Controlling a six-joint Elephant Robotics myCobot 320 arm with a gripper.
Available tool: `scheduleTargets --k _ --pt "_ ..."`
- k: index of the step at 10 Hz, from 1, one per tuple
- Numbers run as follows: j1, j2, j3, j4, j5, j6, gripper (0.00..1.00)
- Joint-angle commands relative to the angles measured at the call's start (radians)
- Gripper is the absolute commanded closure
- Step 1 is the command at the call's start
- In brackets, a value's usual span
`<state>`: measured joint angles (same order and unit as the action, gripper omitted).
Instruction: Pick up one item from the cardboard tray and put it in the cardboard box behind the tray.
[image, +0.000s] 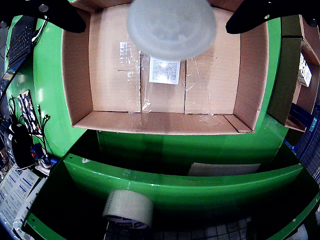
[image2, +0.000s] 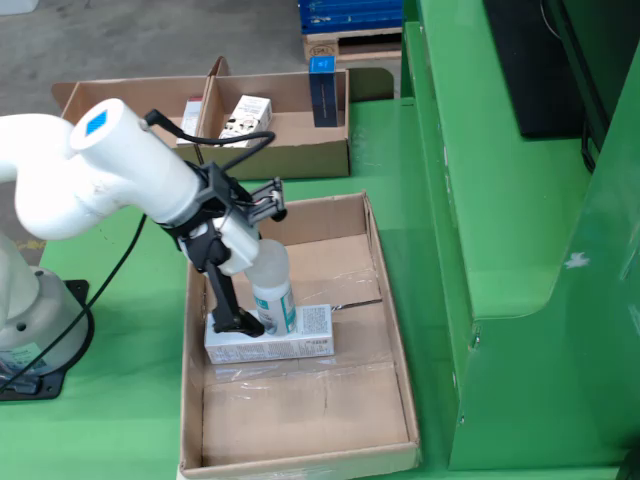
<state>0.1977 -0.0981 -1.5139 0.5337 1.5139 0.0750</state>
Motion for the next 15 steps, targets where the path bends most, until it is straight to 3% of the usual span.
scheduleTargets --k 1,2,15 --pt "0.005 -0.118 0.175 -0.008 -0.001 -0.006 0.00" --pt "0.008 -0.194 0.274 -0.032 0.004 -0.012 0.00" --pt "0.008 -0.194 0.274 -0.032 0.004 -0.012 0.00"
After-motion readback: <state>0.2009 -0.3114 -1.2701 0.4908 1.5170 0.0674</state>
